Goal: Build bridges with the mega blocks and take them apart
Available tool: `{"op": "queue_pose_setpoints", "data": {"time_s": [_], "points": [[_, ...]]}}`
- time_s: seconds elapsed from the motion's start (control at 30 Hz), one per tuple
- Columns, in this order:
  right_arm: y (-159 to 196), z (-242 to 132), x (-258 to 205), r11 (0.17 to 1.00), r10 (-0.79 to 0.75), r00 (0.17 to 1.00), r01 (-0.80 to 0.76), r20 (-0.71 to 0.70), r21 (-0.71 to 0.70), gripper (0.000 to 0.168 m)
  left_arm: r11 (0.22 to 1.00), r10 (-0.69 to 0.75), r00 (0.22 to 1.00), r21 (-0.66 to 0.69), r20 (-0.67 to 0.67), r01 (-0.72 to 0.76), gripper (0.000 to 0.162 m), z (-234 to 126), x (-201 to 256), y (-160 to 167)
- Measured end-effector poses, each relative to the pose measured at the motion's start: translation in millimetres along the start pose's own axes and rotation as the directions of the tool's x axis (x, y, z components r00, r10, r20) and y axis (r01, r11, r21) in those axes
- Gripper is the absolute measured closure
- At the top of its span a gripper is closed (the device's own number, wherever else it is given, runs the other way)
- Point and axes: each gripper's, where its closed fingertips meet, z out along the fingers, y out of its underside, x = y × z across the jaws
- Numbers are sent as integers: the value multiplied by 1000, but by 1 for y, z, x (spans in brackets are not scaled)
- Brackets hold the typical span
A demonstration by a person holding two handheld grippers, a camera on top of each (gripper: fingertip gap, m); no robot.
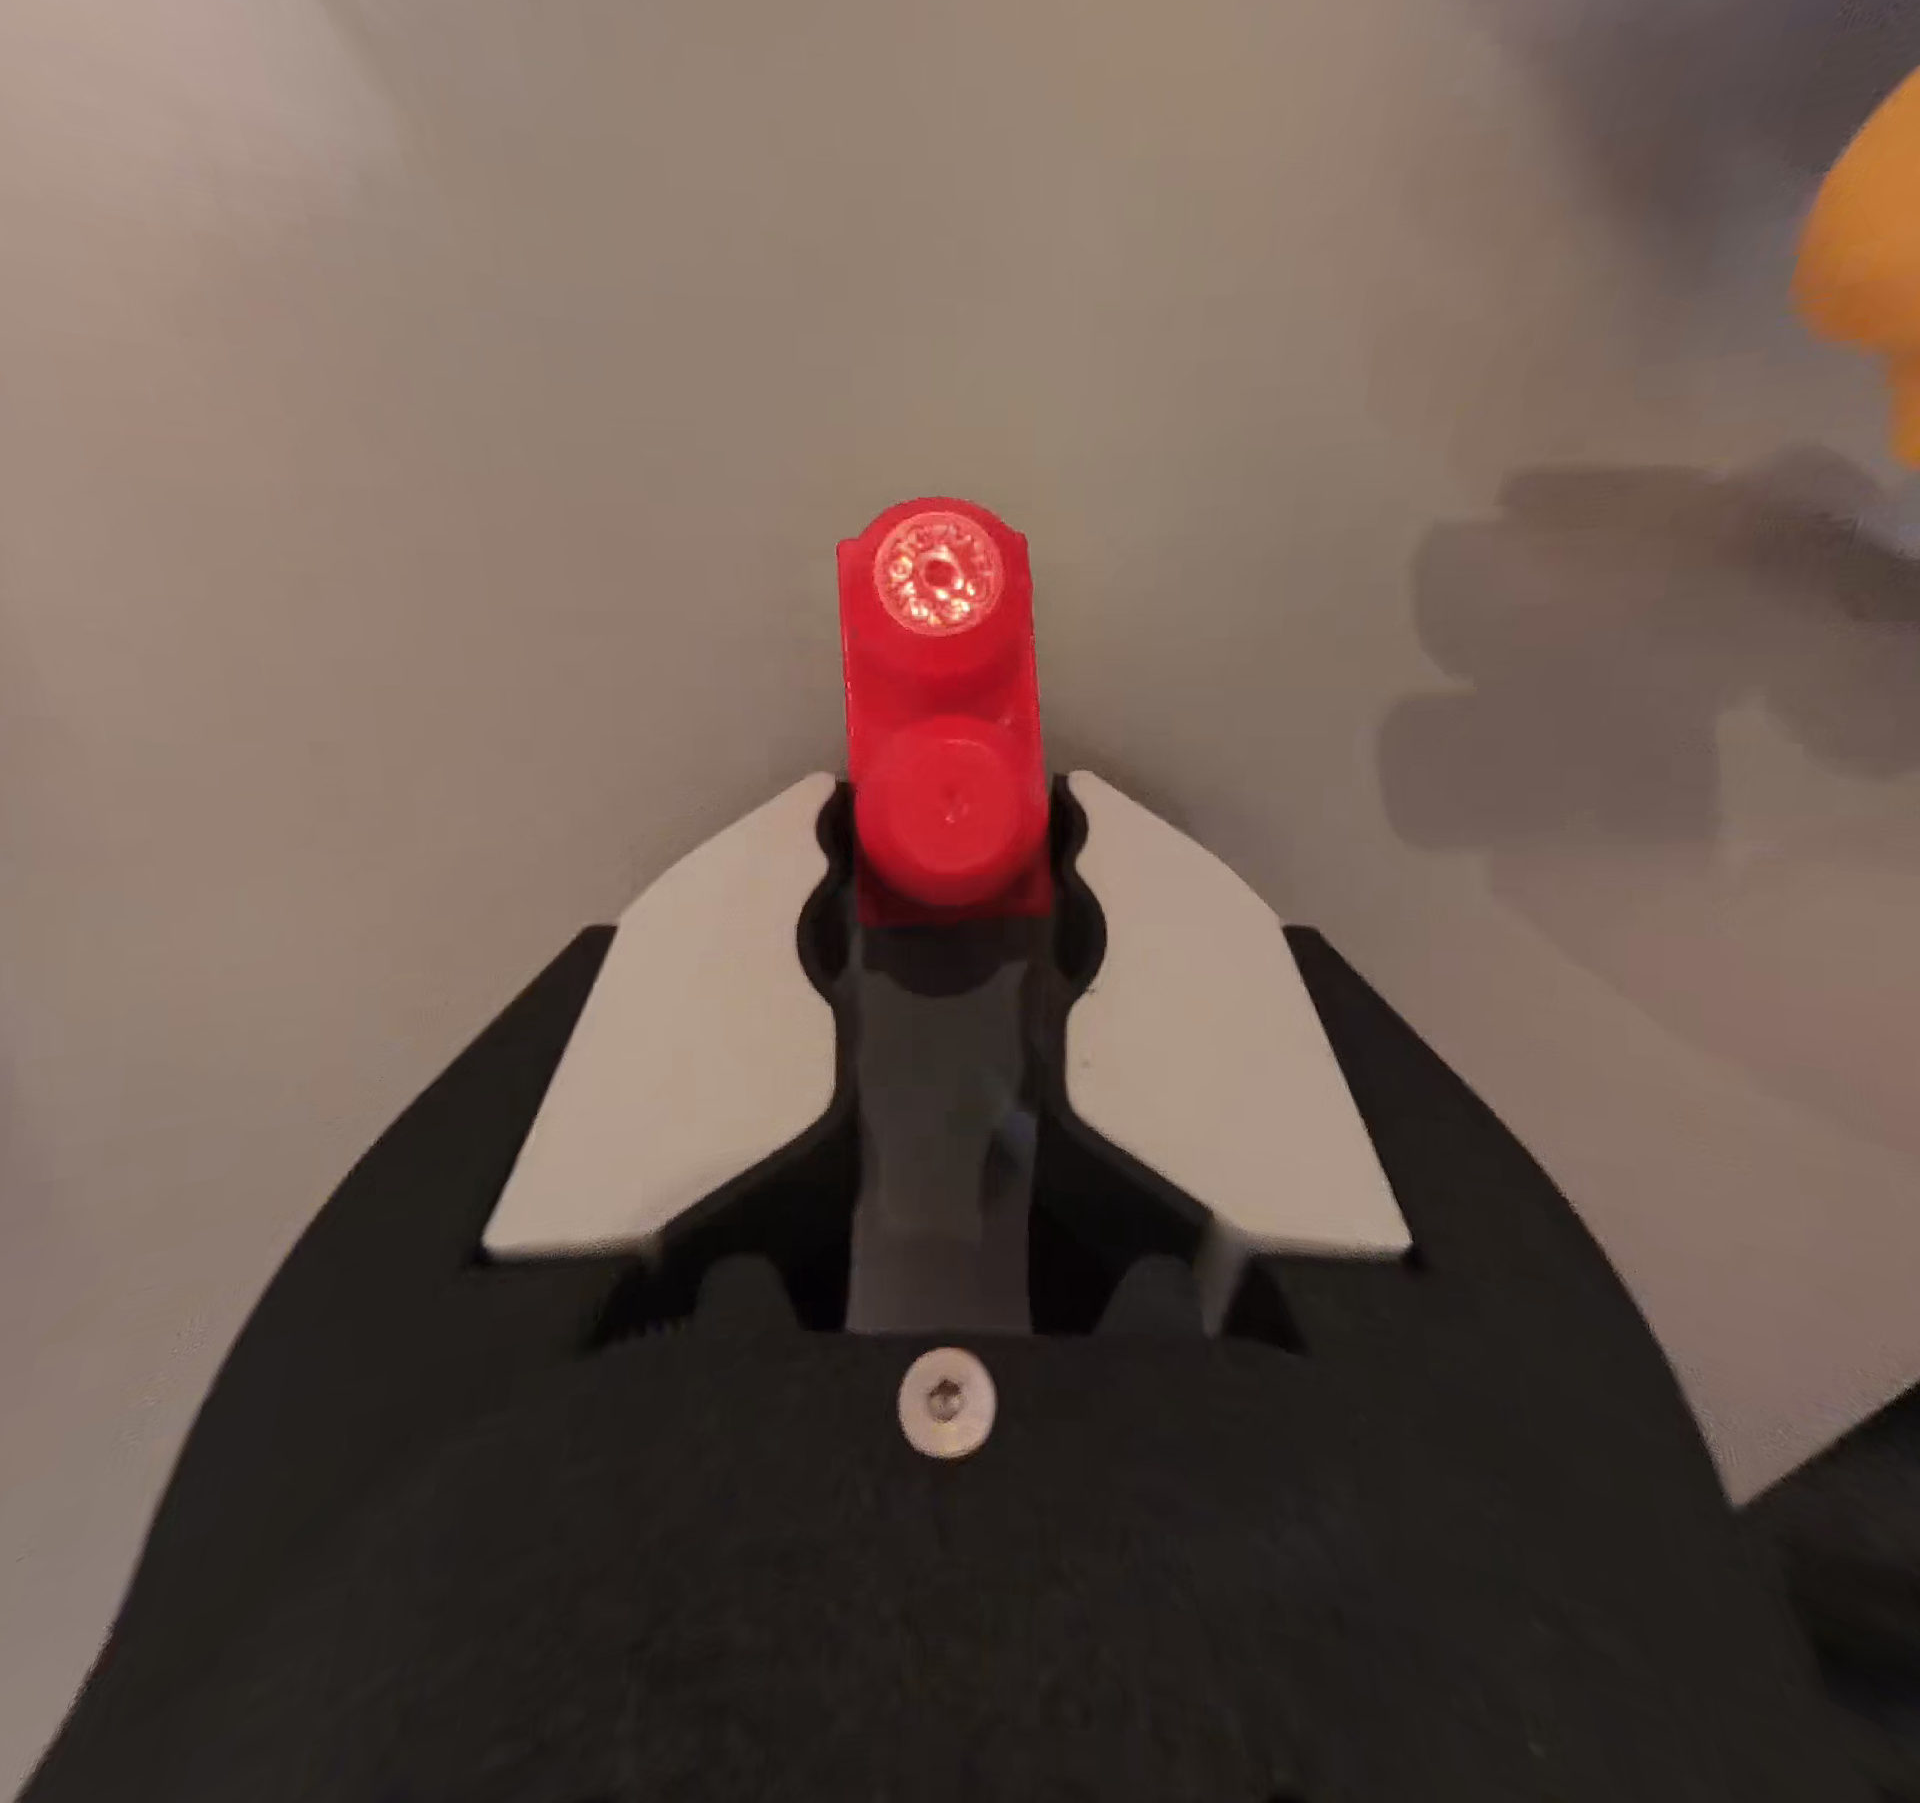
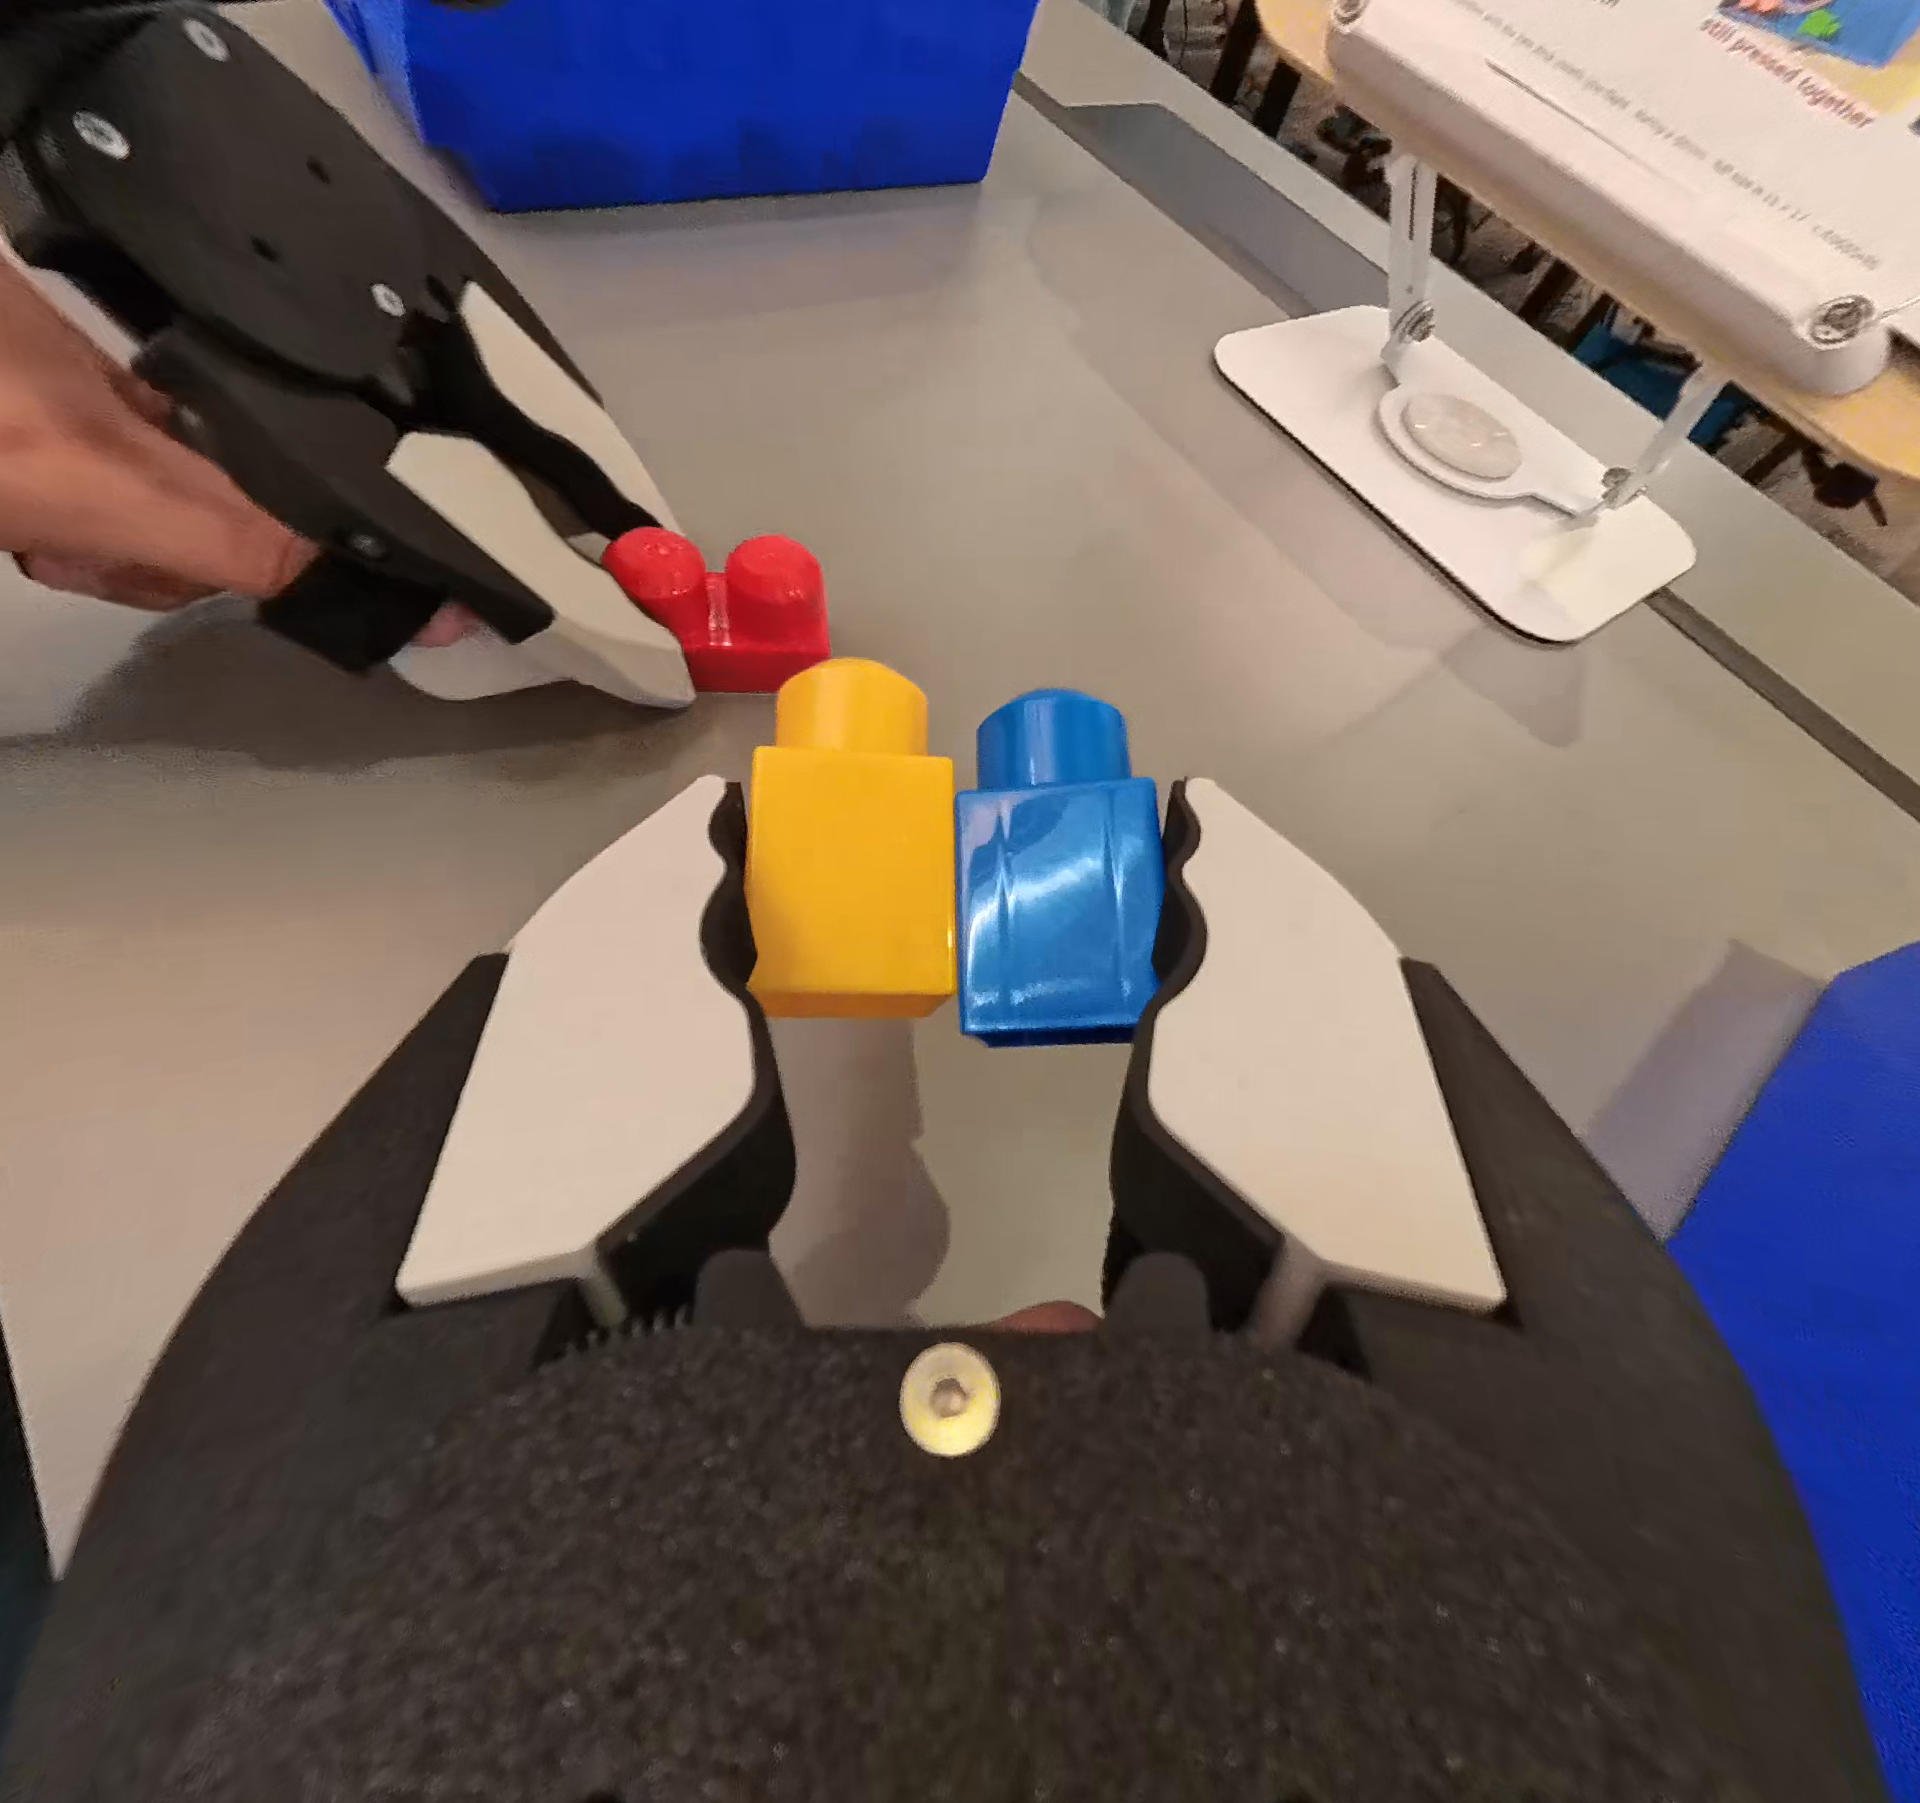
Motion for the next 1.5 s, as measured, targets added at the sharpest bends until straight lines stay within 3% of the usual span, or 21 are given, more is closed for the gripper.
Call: {"op": "queue_pose_setpoints", "data": {"time_s": [0.07,0.13,0.17,0.23,0.27,0.47,0.93,1.13,1.27,1.5], "points": [[-2,3,-9,1000,-20,1000,20,24,18,92,1000,-20,999,-1,-50,20,126,-1,0,-1],[-3,6,-19,997,-79,997,78,23,25,92,992,-116,970,20,-216,123,127,-8,8,-5],[-5,8,-25,994,-109,994,108,27,26,92,972,-188,910,62,-369,226,127,-20,19,-15],[-11,12,-37,988,-150,988,148,27,49,93,889,-252,691,120,-677,442,127,-58,38,-42],[-16,12,-42,984,-167,986,165,24,66,93,854,-249,607,124,-754,505,127,-73,41,-49],[-40,13,-64,959,-245,970,242,0,146,93,817,-197,388,67,-900,572,127,-98,54,-48],[-41,9,-71,946,-287,957,275,50,172,93,909,-180,295,-44,-939,414,127,-95,73,-34],[-41,9,-70,928,-347,938,339,25,156,93,922,-190,309,-62,-932,382,127,-94,72,-33],[-43,8,-73,919,-375,926,367,34,144,93,923,-210,247,-108,-946,369,127,-96,73,-31],[-41,12,-80,920,-381,922,371,70,124,93,933,-215,265,-118,-940,339,127,-92,74,-26]]}}
